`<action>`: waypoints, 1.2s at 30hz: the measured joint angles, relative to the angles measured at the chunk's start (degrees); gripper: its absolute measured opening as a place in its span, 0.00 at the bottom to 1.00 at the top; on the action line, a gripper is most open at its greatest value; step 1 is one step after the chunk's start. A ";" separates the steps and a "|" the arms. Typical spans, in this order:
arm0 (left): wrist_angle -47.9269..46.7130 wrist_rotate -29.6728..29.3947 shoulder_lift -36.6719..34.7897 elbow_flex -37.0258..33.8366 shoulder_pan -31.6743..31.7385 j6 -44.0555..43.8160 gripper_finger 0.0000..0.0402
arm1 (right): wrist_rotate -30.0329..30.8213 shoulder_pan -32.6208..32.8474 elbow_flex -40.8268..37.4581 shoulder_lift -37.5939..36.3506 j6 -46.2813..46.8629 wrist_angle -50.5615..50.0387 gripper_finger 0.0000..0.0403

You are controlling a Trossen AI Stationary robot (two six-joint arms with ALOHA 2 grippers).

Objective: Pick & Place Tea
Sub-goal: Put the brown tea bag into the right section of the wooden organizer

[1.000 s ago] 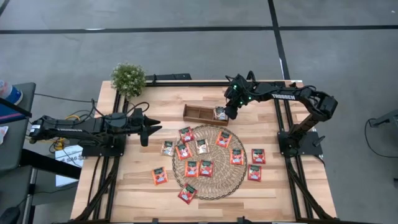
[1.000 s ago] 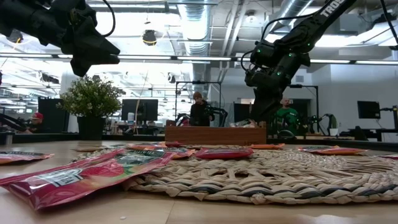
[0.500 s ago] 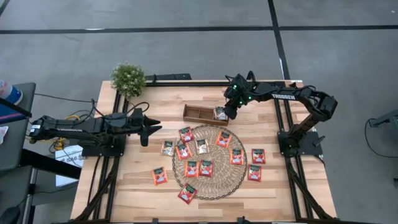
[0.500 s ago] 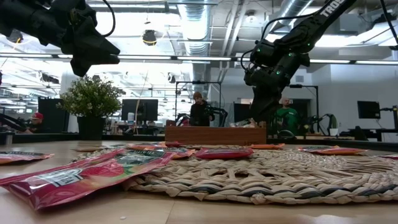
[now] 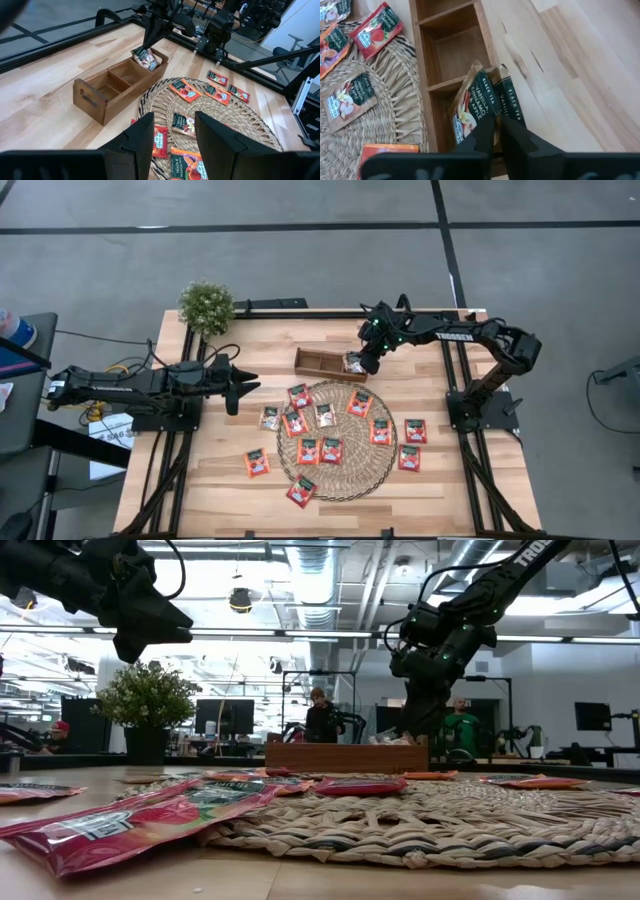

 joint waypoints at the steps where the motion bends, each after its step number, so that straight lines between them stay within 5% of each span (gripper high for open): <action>1: 0.00 -0.01 -0.02 0.00 0.01 -0.02 0.33 | 0.00 0.00 0.00 0.00 -0.01 0.00 0.01; 30: 0.00 -0.01 -0.02 0.00 0.01 0.09 0.33 | 2.48 0.42 5.03 -0.51 7.45 -6.79 0.00; 36: 0.00 -0.02 0.00 0.00 0.00 0.15 0.33 | 9.66 2.83 4.93 -4.78 8.86 -8.78 0.00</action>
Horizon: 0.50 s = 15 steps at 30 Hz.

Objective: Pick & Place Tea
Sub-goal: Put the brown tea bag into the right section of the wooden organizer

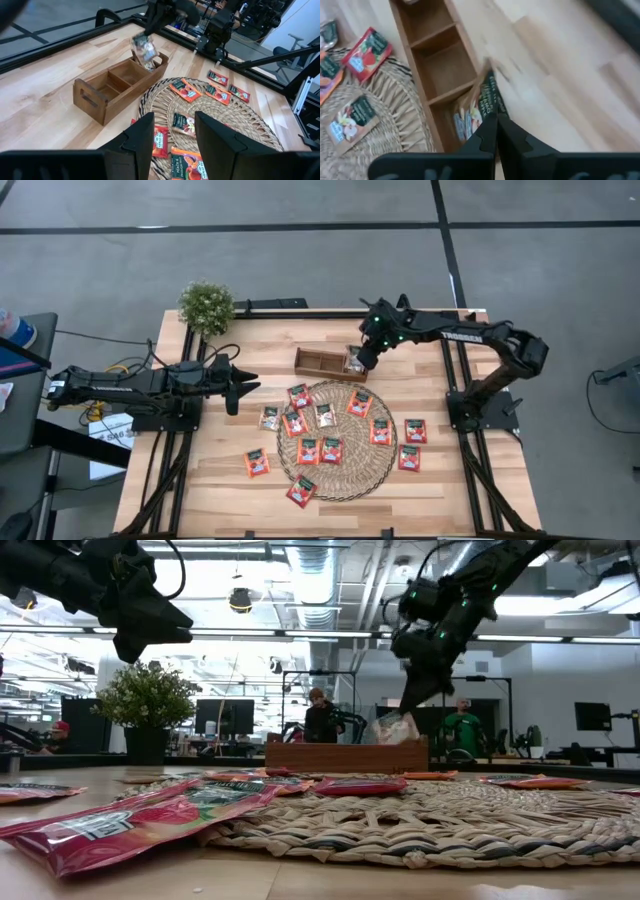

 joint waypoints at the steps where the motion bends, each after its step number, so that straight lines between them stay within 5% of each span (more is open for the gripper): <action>1: 0.00 0.00 -0.02 0.00 0.00 0.06 0.33 | 1.42 0.25 -0.01 -1.33 0.08 -0.09 0.00; 15: 0.02 0.02 -0.01 0.00 0.00 1.01 0.33 | 12.48 8.09 -13.09 -12.86 12.33 15.62 0.00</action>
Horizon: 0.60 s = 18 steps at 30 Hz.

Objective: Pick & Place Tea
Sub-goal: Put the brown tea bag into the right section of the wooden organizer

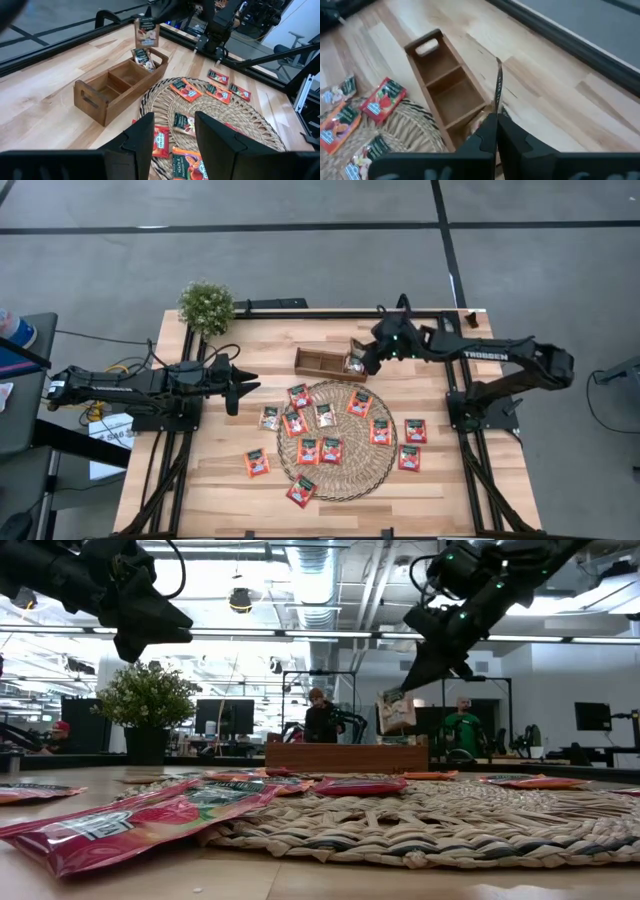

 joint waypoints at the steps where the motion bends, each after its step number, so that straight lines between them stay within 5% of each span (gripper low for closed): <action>1: 0.00 0.00 -0.01 0.00 0.01 -0.01 0.33 | 0.84 0.62 -0.75 -0.41 0.71 0.56 0.00; 18: 0.02 1.31 0.00 0.00 0.02 -0.66 0.33 | 0.35 3.57 -5.32 0.93 2.80 5.09 0.00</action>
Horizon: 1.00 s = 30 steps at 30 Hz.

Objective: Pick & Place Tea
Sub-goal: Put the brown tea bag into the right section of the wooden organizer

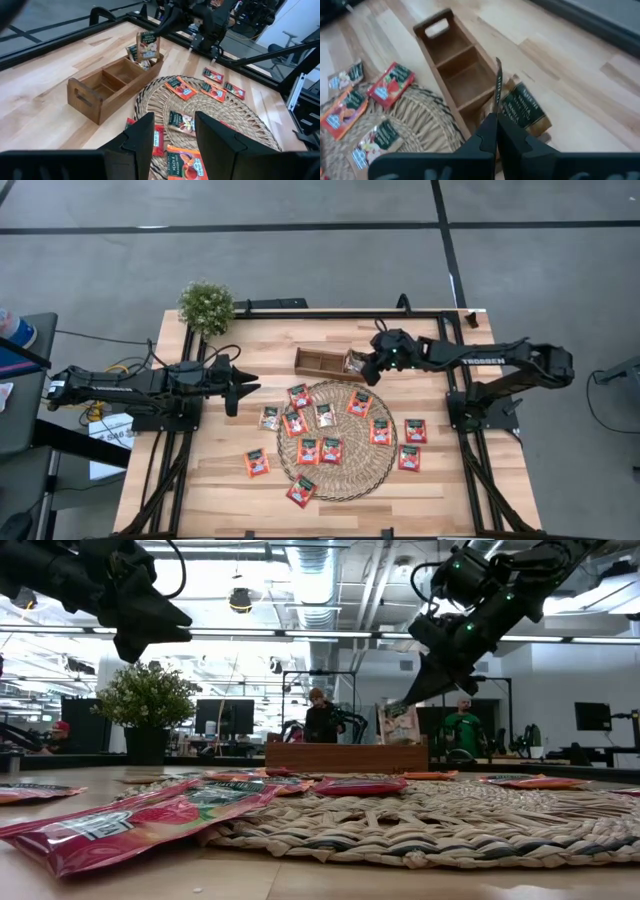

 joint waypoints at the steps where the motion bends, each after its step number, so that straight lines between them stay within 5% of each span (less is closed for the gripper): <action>1: -0.01 0.00 0.00 0.00 0.00 -0.01 0.33 | -0.01 0.00 -0.03 0.04 -0.01 -0.18 0.00; 15: 0.02 -0.02 -0.01 0.00 0.00 -0.45 0.33 | -0.36 -0.31 0.01 8.35 -0.48 4.29 0.00; 30: 0.00 -0.22 -0.01 0.00 0.00 -0.42 0.33 | 3.24 0.46 0.03 6.44 -0.59 -0.90 0.00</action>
